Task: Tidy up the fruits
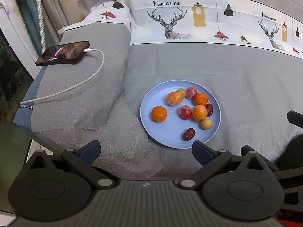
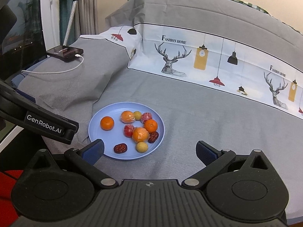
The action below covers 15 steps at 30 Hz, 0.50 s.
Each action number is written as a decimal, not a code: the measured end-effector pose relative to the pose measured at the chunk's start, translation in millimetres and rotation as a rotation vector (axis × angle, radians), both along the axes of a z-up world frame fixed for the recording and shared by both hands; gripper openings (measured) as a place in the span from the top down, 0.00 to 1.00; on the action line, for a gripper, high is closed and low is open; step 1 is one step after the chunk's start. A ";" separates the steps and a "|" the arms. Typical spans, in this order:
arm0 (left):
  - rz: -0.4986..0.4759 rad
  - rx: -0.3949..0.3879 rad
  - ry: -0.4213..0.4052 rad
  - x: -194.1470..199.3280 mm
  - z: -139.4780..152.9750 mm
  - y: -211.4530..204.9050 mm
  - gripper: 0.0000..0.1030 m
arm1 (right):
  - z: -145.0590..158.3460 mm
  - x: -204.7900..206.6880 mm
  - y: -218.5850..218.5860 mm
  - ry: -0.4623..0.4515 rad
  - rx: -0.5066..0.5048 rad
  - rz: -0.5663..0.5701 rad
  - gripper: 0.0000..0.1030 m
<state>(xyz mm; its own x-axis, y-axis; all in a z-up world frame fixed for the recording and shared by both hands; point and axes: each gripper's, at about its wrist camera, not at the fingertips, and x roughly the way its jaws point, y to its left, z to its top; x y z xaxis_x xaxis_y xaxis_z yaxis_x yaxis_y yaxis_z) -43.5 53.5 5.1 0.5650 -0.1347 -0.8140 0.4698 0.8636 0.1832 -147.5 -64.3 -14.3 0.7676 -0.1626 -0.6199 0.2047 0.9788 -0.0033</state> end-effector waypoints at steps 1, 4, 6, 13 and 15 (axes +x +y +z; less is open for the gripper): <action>0.001 0.001 0.001 0.1 -0.2 0.1 0.00 | -0.1 0.0 0.4 0.000 0.000 0.000 0.01; 0.000 0.005 0.000 0.0 -0.4 -0.1 0.00 | -0.6 0.1 0.3 0.002 0.002 0.001 0.01; -0.002 0.007 0.002 -0.2 -1.2 -0.5 0.00 | -1.1 0.5 0.5 0.004 0.003 0.002 0.01; -0.003 0.015 -0.001 -0.8 -2.6 -1.0 0.00 | -2.3 1.8 1.4 0.007 0.005 0.005 0.01; -0.003 0.016 -0.002 -0.6 -3.1 -1.1 0.00 | -2.1 1.7 1.4 0.006 0.005 0.004 0.01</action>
